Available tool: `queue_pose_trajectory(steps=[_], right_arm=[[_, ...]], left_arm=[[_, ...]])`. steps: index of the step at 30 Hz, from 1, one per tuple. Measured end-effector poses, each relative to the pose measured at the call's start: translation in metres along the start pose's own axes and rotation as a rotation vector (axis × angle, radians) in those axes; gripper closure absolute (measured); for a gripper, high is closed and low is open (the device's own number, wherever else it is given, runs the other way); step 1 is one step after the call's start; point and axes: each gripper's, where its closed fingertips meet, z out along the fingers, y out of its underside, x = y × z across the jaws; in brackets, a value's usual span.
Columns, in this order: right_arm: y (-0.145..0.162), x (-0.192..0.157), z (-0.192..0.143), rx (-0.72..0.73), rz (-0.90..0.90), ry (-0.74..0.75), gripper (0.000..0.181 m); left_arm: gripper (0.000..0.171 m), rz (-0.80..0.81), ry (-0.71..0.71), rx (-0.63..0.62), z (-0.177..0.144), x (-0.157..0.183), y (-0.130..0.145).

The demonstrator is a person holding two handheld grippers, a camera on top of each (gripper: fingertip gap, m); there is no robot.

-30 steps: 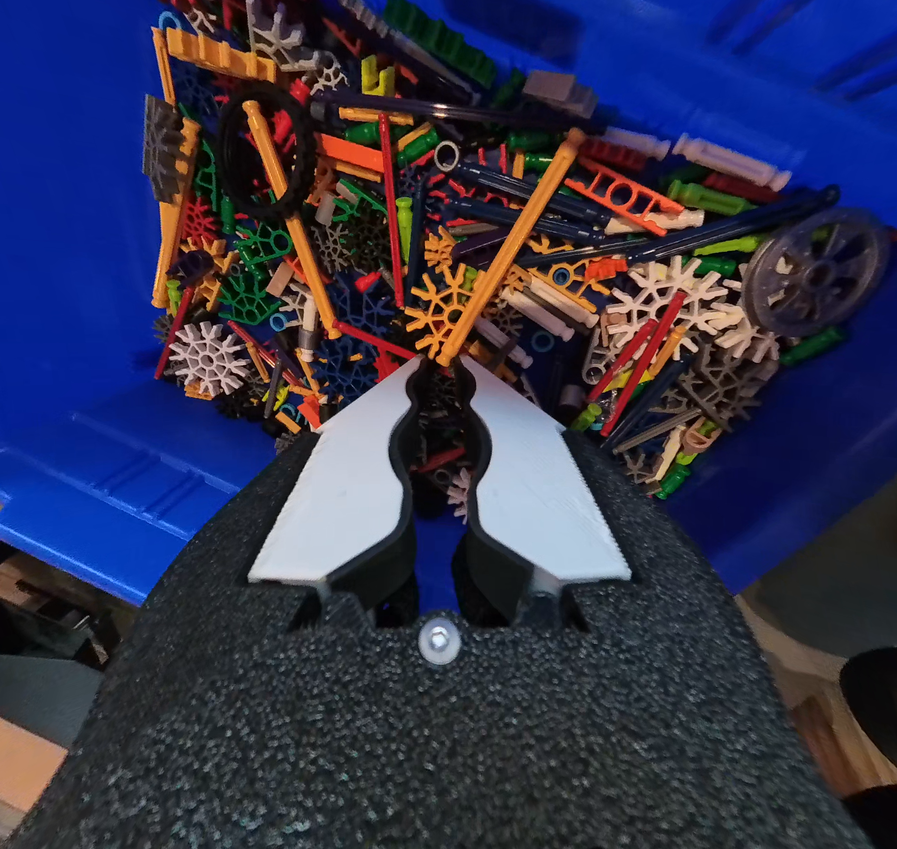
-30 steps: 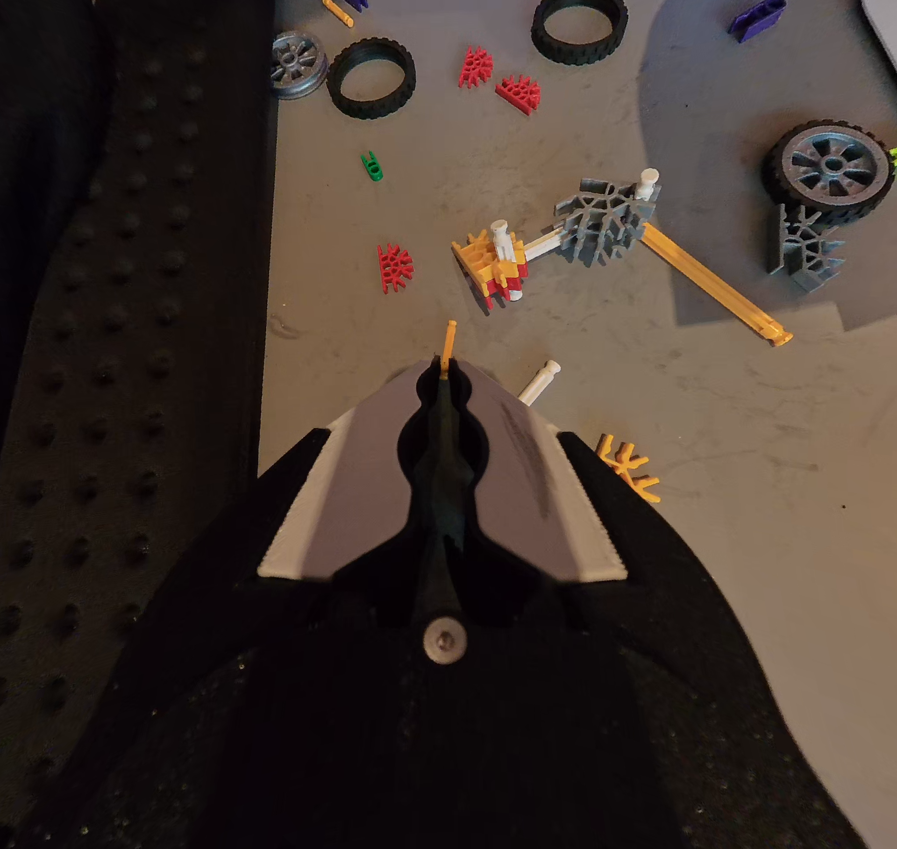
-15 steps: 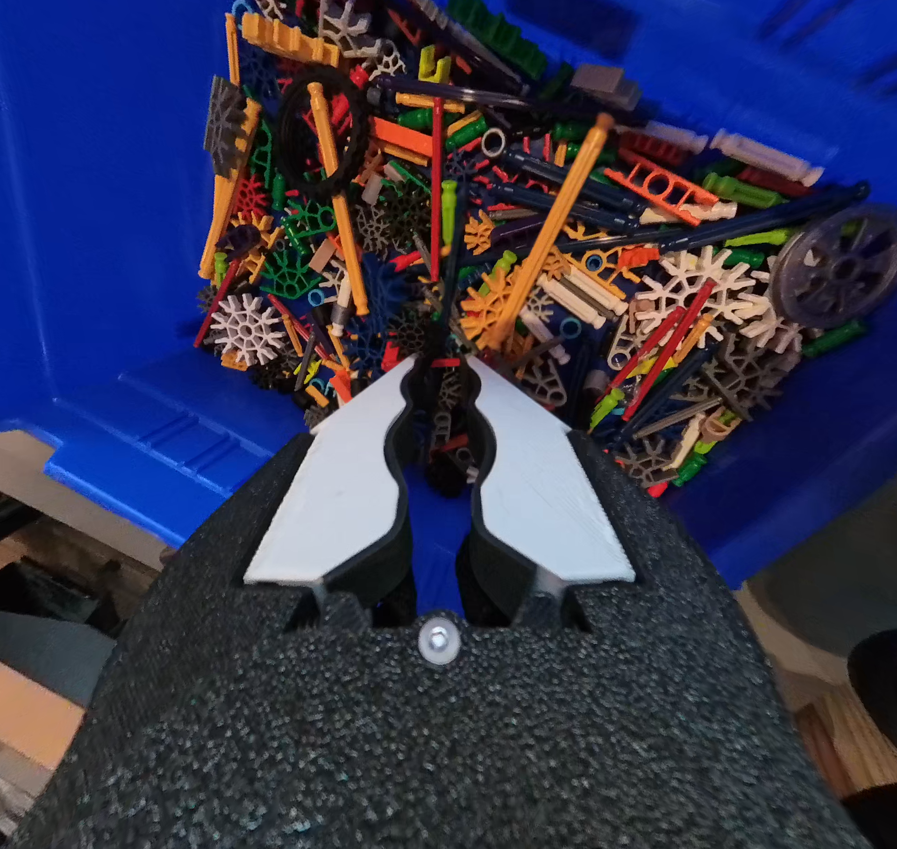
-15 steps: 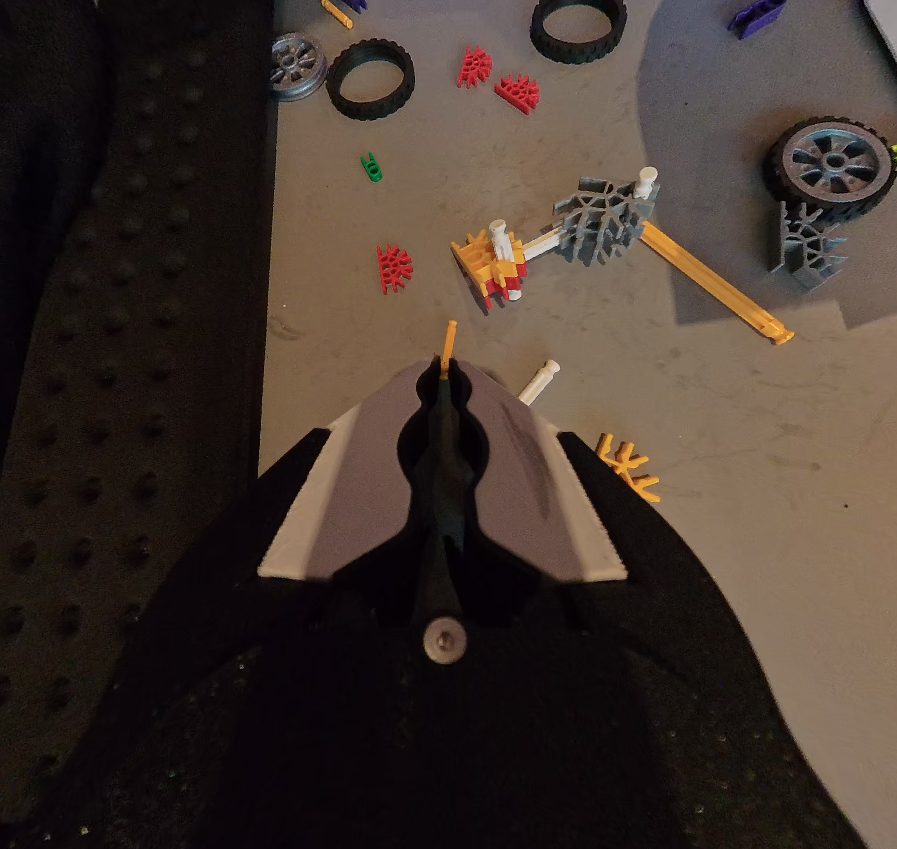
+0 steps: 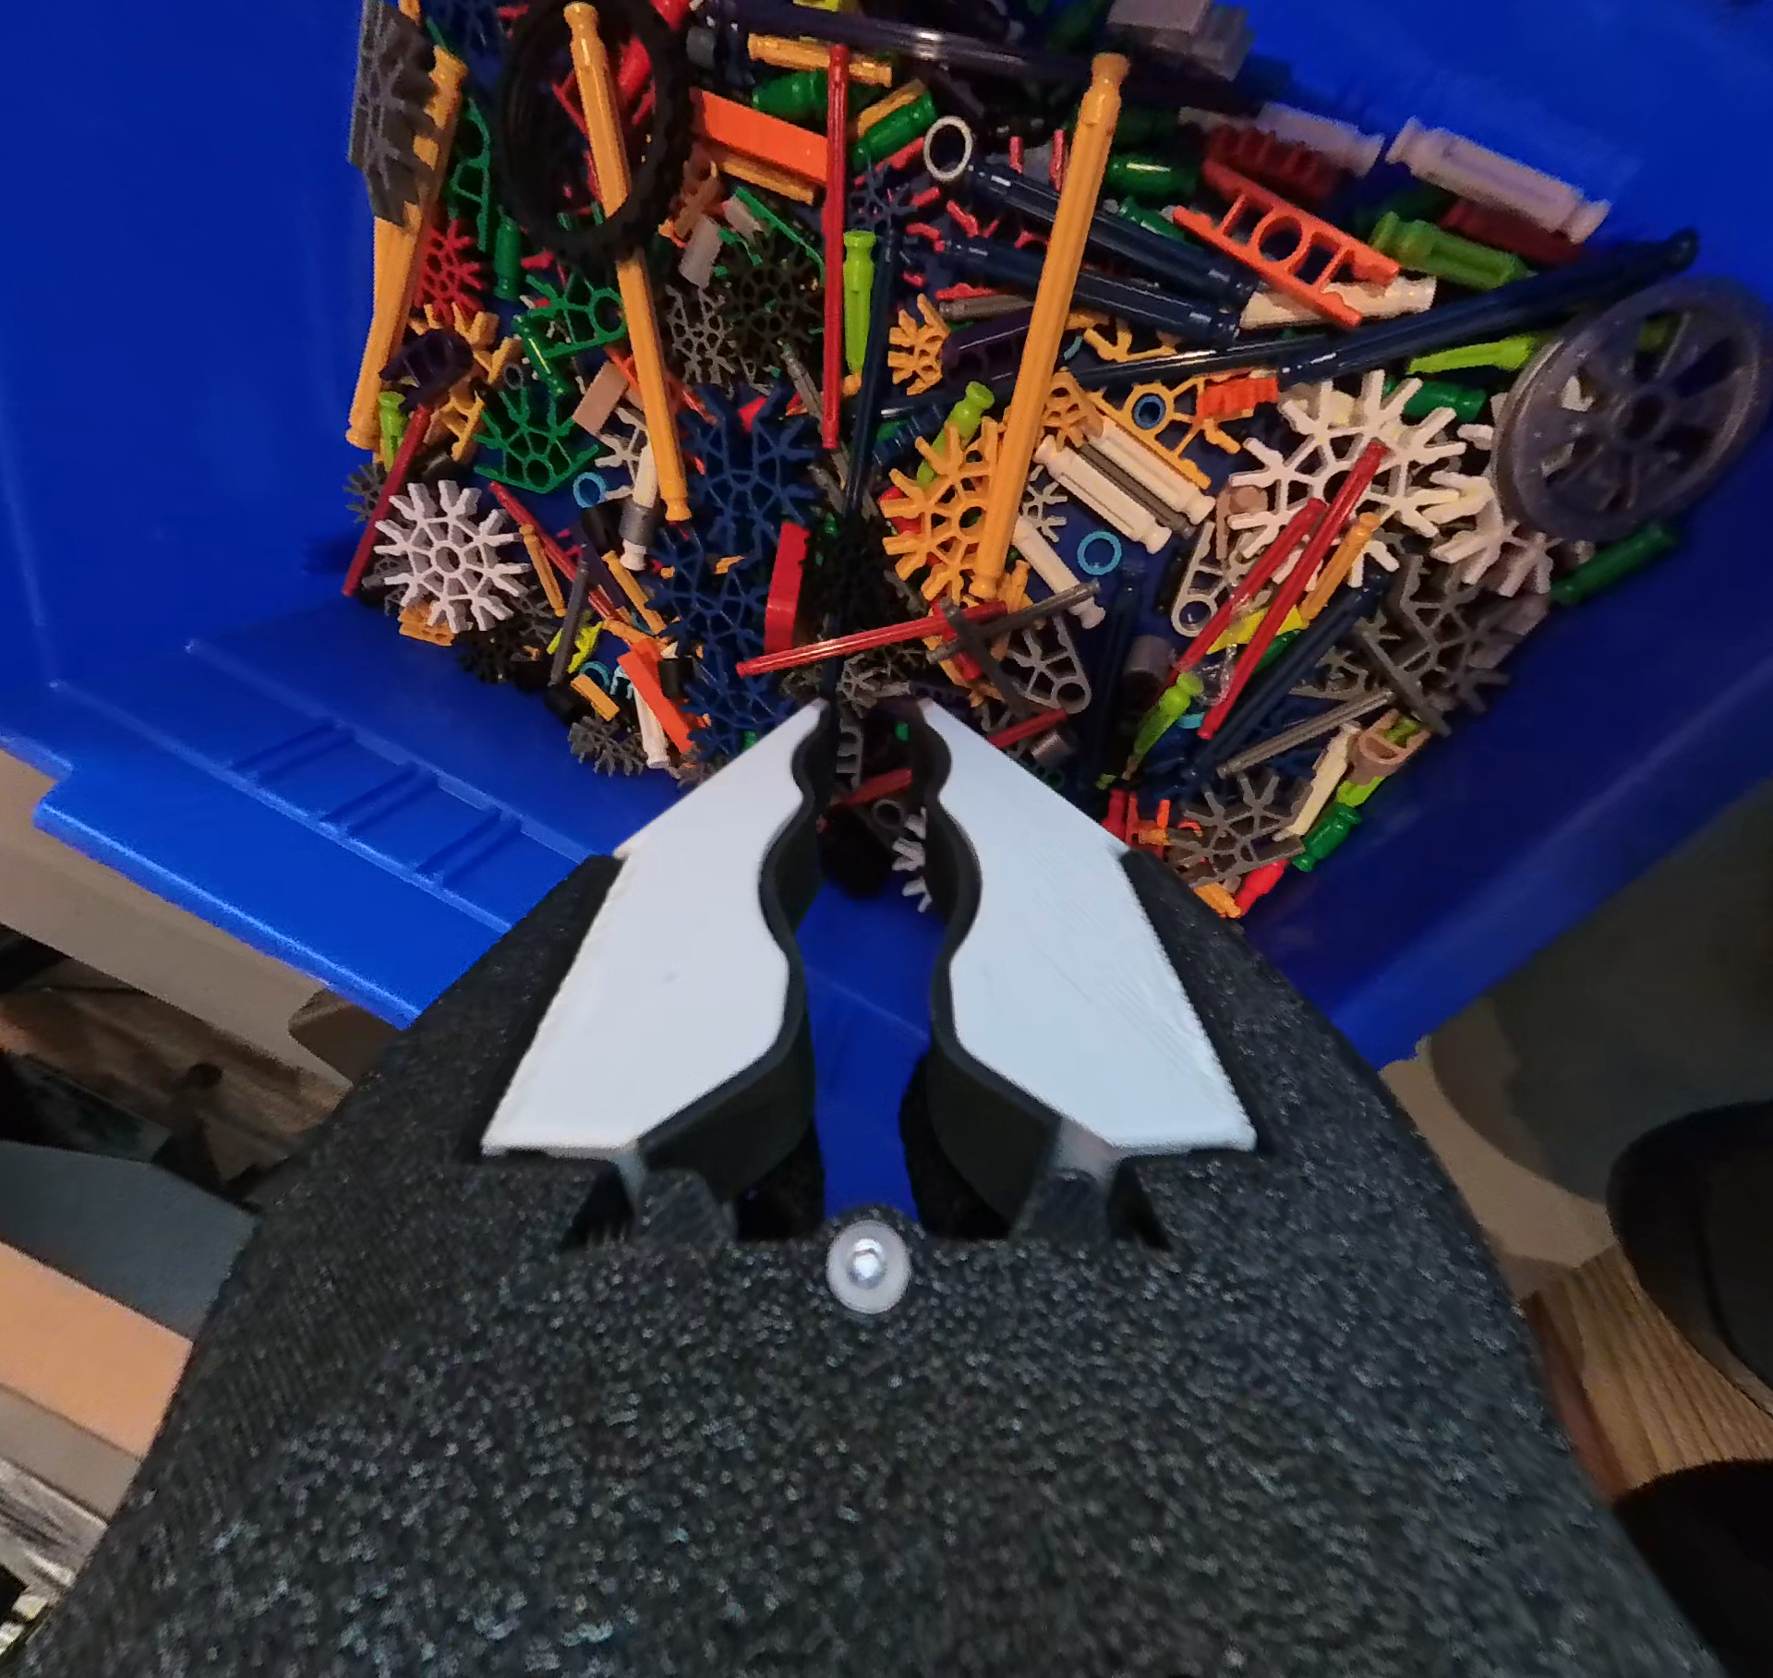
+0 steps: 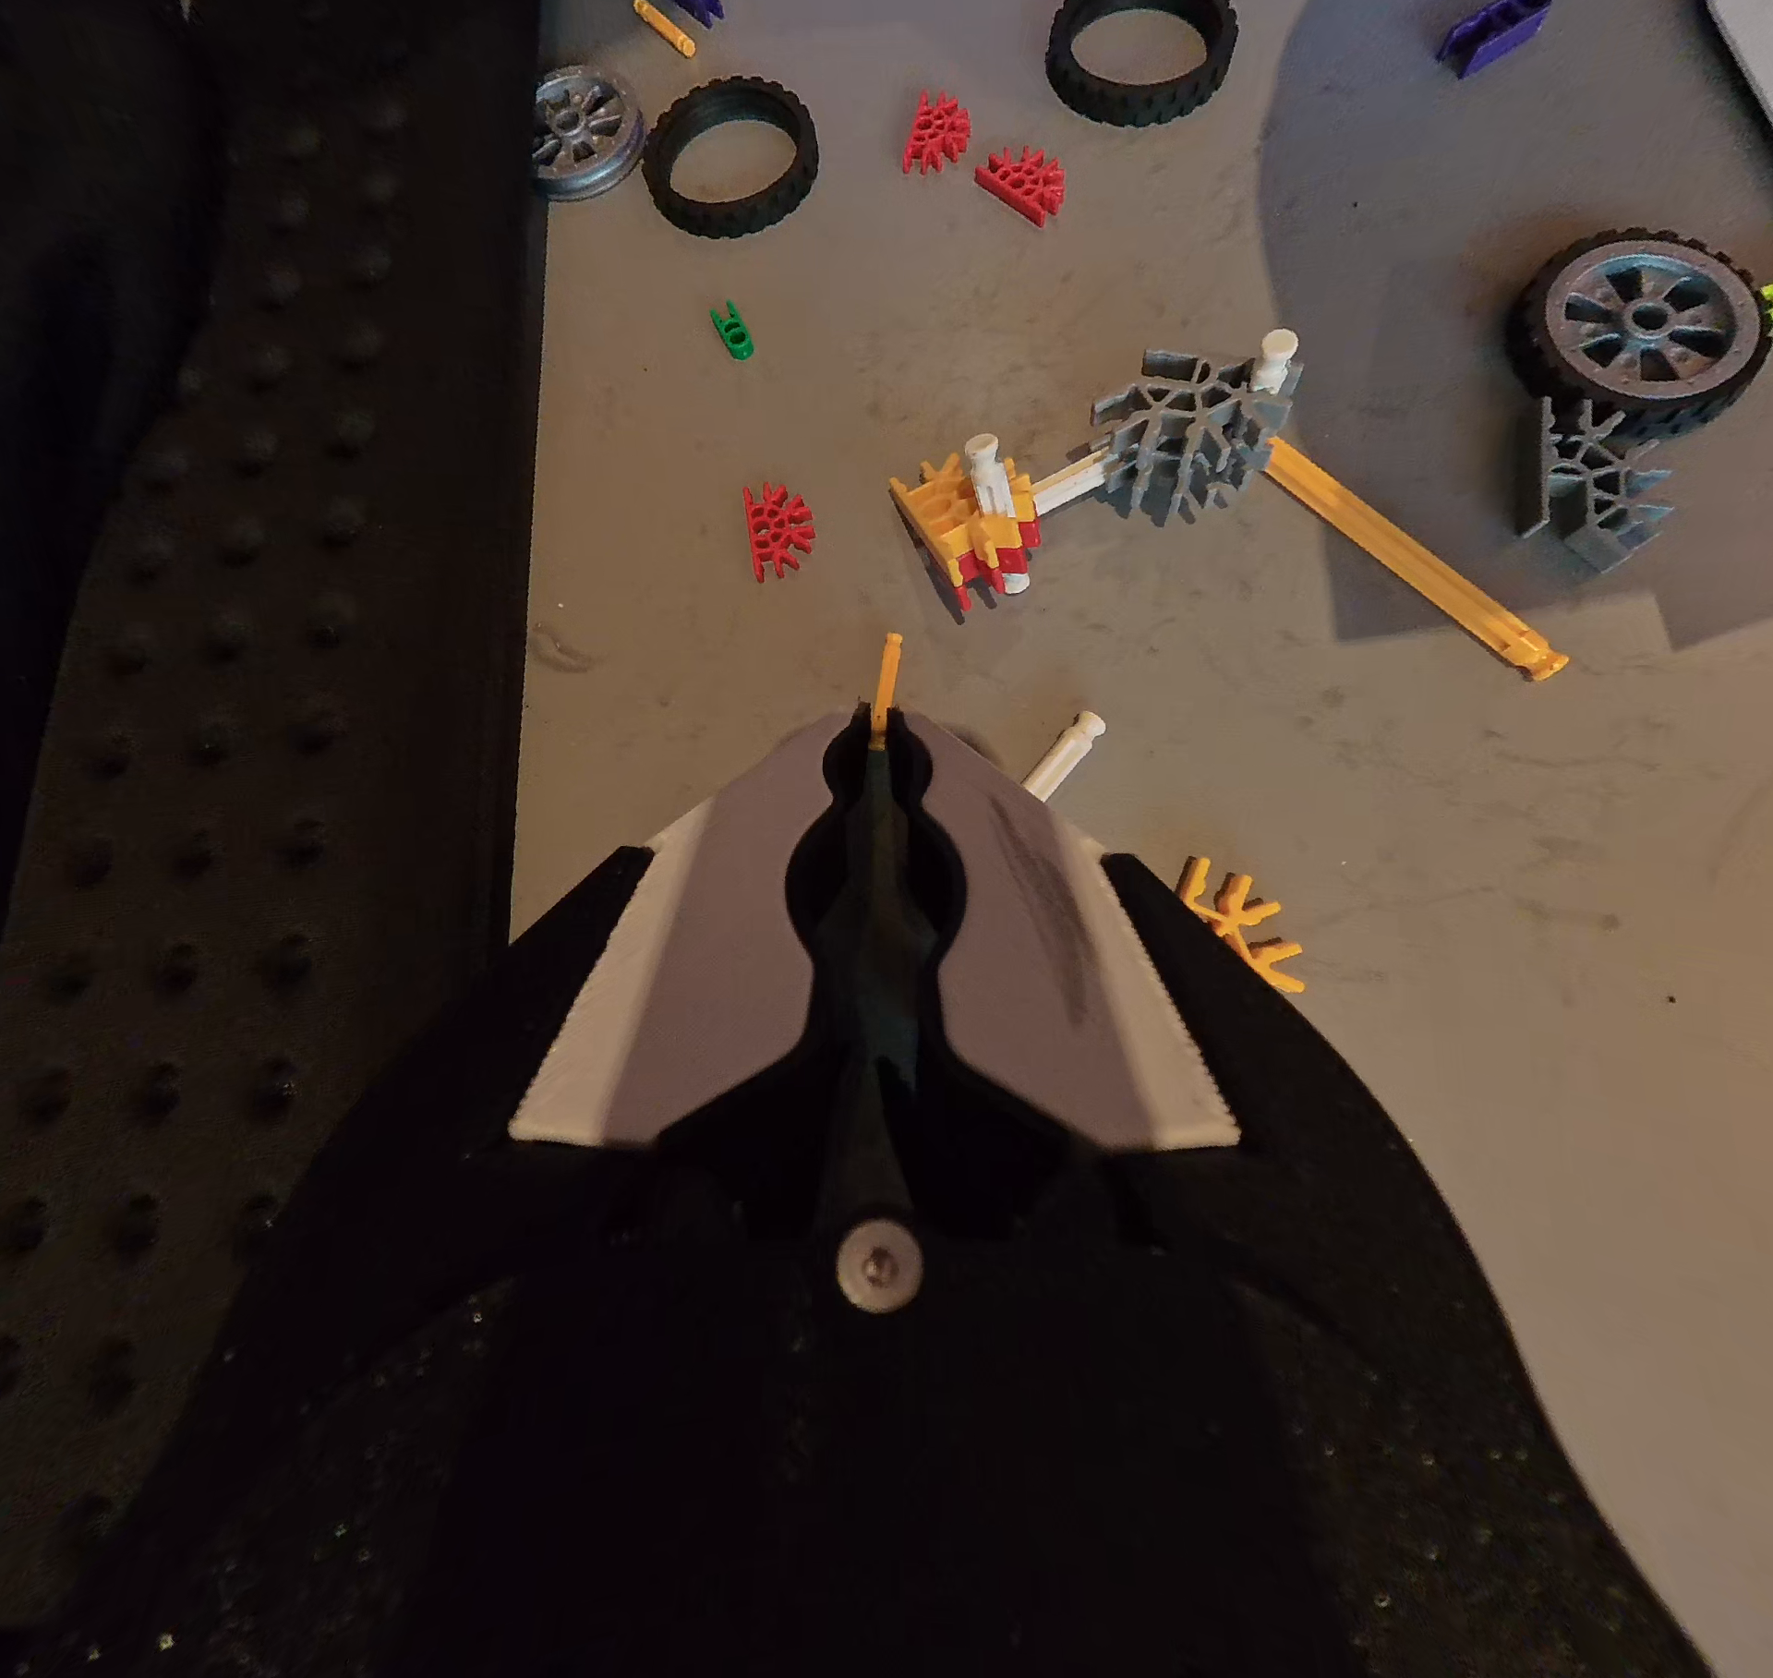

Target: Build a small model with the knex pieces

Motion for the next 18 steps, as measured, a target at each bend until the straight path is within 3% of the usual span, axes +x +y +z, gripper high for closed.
queue_pose_trajectory(steps=[11,18], right_arm=[[0.000,0.000,0.000,0.000,0.003,-0.001,0.178],[0.000,0.001,0.000,0.000,0.007,-0.003,0.178]], left_arm=[[0.156,0.025,0.066,0.000,0.008,0.015,-0.005],[0.133,0.092,0.208,0.077,0.004,0.049,-0.023]])
